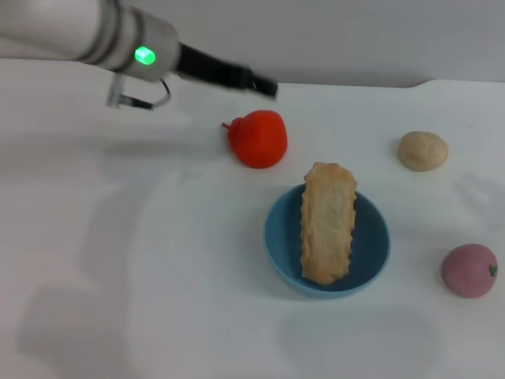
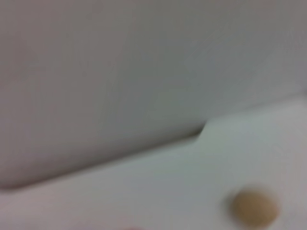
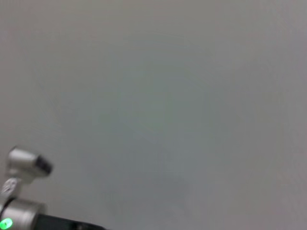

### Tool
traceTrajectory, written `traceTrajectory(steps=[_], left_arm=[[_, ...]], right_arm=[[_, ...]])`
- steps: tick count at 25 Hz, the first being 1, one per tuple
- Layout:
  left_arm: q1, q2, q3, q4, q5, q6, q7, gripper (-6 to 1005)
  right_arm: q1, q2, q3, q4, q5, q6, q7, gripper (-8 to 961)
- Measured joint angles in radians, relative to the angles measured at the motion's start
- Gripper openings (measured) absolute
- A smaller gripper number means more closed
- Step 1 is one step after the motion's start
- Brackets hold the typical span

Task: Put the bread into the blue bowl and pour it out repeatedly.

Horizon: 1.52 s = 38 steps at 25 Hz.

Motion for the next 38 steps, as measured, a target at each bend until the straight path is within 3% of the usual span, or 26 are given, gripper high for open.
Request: traceTrajectory(steps=[4,7,11,14,16,18,19,20,25,29,32,35,38], left_arm=[[0.071,0.004,-0.204,-0.067,-0.326,0.041,0.218,863],[0.104,0.013,-0.385,-0.205,-0.573,0.134,0.379,862],[0.149,0.028,-0.619,-0.402,-0.787,0.294,0.556,862],[0.204,0.003,-0.735,-0.468,-0.943,0.401,0.711,862],[0.242,-0.011,-0.76,-0.517,-1.055,0.46,0.858,862],[0.269,-0.009,-0.763,-0.597,-1.142,0.484,1.051,862],[0.29,-0.007,-0.765,-0.657,-1.194,0.484,1.243,861],[0.29,-0.007,-0.765,-0.657,-1.194,0.484,1.243,861],[0.326,-0.01,-0.77,-0.798,-1.243,0.412,1.826,861],[0.316,-0.012,-0.795,-0.925,-1.277,0.357,2.24,861],[0.297,-0.014,-0.844,-1.026,-1.286,0.295,2.561,861],[0.286,-0.014,-0.896,-1.107,-1.285,0.27,2.721,862],[0.286,-0.013,-0.901,-1.142,-1.281,0.25,2.742,862]], right_arm=[[0.013,-0.002,0.057,0.037,0.008,0.0,-0.002,397],[0.023,-0.002,0.093,0.069,0.008,0.001,-0.003,397],[0.032,-0.003,0.145,0.112,0.009,0.021,-0.003,397],[0.039,-0.003,0.179,0.15,0.009,0.064,-0.003,397],[0.043,-0.003,0.196,0.175,0.011,0.092,-0.015,397],[0.044,-0.003,0.225,0.212,0.026,0.116,-0.073,397],[0.044,-0.002,0.255,0.252,0.056,0.131,-0.178,397],[0.044,-0.002,0.255,0.252,0.056,0.131,-0.178,397],[0.032,0.001,0.312,0.443,0.205,0.16,-0.626,397],[0.017,0.007,0.322,0.606,0.342,0.142,-1.032,397],[0.019,0.008,0.322,0.727,0.451,0.13,-1.218,397],[0.019,0.008,0.323,0.779,0.498,0.13,-1.254,397],[0.017,0.009,0.323,0.806,0.501,0.133,-1.255,397]])
